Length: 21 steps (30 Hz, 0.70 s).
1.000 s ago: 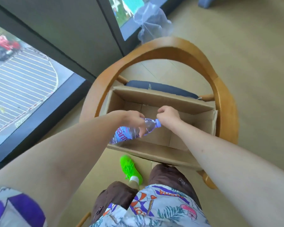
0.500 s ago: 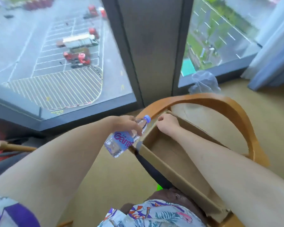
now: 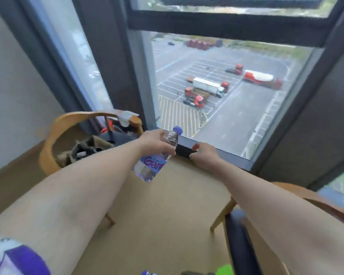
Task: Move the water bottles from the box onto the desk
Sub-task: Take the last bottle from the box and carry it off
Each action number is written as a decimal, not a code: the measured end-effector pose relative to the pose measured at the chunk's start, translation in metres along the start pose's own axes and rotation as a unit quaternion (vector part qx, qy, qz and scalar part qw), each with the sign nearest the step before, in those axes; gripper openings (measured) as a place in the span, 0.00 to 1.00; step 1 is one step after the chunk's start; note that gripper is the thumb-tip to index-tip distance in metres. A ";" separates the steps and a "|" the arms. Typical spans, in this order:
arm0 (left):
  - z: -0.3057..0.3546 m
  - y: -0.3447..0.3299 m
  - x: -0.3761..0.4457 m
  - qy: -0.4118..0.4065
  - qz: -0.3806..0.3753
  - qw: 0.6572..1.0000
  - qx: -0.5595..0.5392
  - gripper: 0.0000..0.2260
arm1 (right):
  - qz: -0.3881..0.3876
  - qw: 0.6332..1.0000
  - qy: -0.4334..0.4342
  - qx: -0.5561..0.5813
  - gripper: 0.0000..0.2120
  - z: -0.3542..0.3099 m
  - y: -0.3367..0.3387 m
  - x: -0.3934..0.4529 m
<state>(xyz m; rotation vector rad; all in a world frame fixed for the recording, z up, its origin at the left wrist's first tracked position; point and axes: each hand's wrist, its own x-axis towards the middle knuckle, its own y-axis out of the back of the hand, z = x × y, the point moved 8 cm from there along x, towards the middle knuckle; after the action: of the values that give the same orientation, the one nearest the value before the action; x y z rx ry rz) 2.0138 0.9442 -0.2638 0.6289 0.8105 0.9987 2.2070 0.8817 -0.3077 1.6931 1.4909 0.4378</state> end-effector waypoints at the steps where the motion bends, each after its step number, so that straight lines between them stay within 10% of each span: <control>1: -0.024 0.021 -0.013 0.014 0.022 1.000 -0.009 0.25 | -0.007 1.000 0.025 -0.011 0.15 -0.029 -0.013 -0.001; 21: -0.432 0.256 -0.379 0.324 0.424 0.832 -0.152 0.27 | -0.217 0.846 0.457 -0.171 0.23 -0.507 -0.359 -0.173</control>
<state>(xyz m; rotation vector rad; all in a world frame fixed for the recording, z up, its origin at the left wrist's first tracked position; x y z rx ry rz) 1.4200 0.7478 -0.1939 0.3475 0.9331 2.1956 1.5672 0.8814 -0.2292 0.7995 2.2133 1.2832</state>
